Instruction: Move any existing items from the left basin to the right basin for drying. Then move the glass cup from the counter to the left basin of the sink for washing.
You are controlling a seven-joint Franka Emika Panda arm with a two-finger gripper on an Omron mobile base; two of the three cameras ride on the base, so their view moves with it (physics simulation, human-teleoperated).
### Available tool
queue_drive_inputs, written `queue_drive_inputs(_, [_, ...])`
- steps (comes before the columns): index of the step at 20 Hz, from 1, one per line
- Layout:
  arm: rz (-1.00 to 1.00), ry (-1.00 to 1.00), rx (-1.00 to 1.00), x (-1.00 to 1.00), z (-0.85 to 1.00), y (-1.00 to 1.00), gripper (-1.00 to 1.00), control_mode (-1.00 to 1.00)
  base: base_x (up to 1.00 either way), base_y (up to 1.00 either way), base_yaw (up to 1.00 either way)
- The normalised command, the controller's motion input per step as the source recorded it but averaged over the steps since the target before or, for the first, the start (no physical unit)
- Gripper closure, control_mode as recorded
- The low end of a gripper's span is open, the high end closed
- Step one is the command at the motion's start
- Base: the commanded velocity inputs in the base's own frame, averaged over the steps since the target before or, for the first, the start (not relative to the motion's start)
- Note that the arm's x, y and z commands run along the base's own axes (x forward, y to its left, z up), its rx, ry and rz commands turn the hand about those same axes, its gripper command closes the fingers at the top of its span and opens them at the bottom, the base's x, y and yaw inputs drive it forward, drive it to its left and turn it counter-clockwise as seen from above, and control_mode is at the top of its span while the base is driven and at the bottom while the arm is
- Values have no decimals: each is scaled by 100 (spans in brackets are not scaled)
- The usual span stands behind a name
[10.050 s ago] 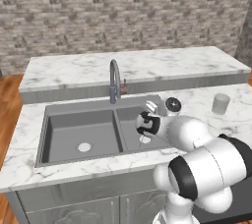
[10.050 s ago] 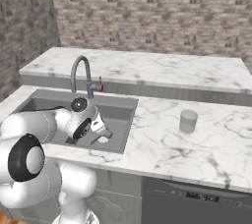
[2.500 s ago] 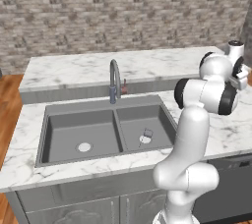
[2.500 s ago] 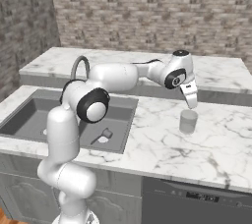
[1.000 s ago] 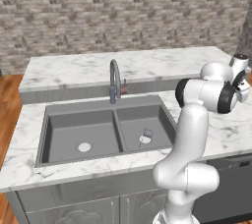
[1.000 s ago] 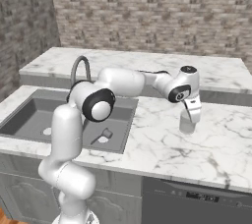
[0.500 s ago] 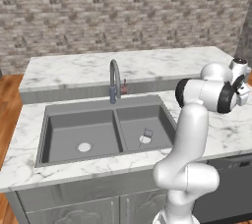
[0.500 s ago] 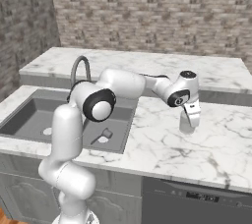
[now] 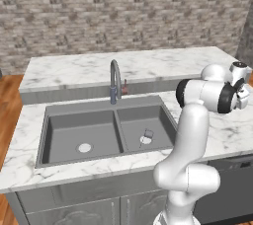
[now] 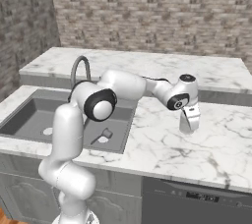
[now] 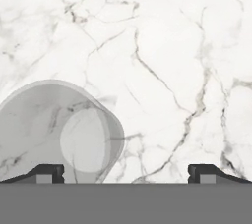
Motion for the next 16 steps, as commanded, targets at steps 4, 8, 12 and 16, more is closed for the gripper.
queue_drive_inputs(4, [0,0,0,0,-12,-5,-100,-100,0,0,0])
queue_drive_inputs(8, [0,0,0,1,-9,-8,-100,-100,0,0,0])
queue_drive_inputs(12, [0,0,0,7,-3,-9,-100,-100,0,0,0])
queue_drive_inputs(16, [0,0,0,9,-1,-10,-100,-100,0,0,0])
